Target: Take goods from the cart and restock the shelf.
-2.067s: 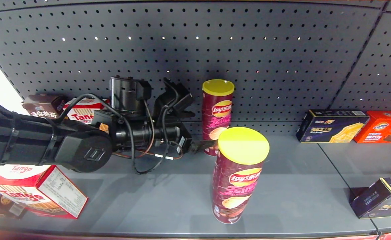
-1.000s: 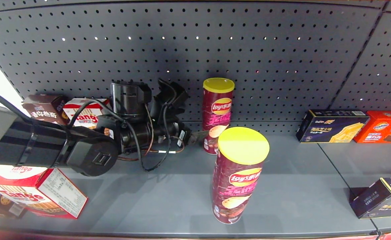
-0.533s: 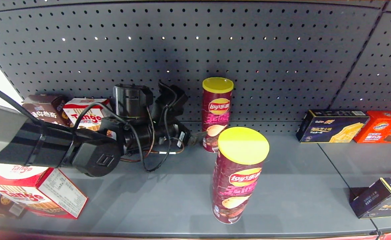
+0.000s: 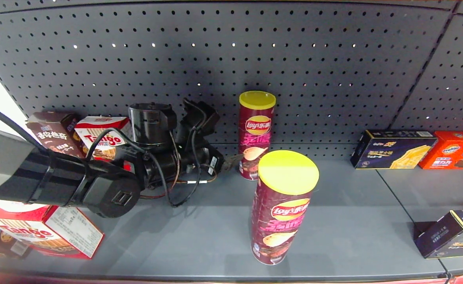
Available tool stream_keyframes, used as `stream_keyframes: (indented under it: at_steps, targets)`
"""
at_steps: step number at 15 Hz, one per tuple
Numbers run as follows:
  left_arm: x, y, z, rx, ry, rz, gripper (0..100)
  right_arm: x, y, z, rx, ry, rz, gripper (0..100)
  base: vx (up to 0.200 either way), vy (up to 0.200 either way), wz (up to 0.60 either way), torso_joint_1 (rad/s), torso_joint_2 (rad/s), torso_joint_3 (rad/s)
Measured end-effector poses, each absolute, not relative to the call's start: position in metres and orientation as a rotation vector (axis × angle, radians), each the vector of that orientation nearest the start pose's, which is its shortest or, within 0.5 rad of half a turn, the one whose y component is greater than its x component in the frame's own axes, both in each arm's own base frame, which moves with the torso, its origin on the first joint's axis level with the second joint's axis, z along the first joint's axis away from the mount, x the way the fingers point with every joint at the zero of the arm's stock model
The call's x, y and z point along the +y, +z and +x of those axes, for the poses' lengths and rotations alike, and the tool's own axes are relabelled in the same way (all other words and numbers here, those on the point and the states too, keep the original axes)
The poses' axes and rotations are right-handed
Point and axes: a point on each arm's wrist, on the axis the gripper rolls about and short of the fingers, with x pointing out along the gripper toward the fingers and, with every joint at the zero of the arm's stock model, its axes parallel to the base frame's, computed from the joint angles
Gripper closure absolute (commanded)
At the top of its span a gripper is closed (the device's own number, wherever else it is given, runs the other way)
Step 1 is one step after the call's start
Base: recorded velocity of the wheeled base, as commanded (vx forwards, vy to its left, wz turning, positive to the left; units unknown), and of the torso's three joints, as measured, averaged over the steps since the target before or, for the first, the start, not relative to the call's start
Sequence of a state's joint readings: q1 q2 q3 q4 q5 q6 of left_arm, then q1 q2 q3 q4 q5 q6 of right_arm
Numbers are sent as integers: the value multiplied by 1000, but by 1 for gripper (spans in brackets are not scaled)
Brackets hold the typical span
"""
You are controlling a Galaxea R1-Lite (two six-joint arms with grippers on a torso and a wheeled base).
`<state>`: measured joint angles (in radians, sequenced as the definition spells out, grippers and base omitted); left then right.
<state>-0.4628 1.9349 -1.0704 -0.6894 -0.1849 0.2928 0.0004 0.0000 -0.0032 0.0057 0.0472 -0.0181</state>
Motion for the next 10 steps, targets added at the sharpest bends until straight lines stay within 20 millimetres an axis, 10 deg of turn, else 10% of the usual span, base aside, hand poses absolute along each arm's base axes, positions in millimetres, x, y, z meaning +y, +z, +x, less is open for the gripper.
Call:
stream_keyframes:
  at_steps: [10]
  targets:
    - [-167,209,318,6,-589,337,0,1,76,-23,3,47,-18,0,0,0,0,0,0,0]
